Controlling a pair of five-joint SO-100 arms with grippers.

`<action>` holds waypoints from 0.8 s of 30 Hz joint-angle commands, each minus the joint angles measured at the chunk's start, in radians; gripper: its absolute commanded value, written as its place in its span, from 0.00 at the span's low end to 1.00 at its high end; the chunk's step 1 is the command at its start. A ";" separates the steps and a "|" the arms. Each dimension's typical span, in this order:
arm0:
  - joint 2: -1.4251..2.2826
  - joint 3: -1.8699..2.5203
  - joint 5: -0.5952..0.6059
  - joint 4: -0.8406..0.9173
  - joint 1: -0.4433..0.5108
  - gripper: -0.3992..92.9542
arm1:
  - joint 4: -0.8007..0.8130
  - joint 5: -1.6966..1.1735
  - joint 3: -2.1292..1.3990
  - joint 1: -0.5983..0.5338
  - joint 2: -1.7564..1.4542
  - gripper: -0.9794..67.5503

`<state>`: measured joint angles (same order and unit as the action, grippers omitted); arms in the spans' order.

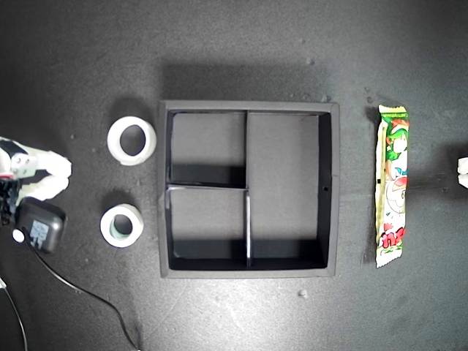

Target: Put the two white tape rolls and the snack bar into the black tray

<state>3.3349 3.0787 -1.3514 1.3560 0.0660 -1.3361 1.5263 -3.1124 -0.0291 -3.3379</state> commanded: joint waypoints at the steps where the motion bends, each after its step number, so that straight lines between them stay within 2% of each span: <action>1: 0.052 0.060 0.008 0.040 0.000 0.01 | -0.005 -0.394 -0.011 0.224 -0.011 0.03; 24: 0.052 0.060 0.008 0.040 0.000 0.01 | -0.005 -0.394 -0.011 0.229 -0.011 0.03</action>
<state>3.3349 3.0787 -1.3514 1.3560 0.0660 -1.3315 1.1382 -3.1124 0.1994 -3.3410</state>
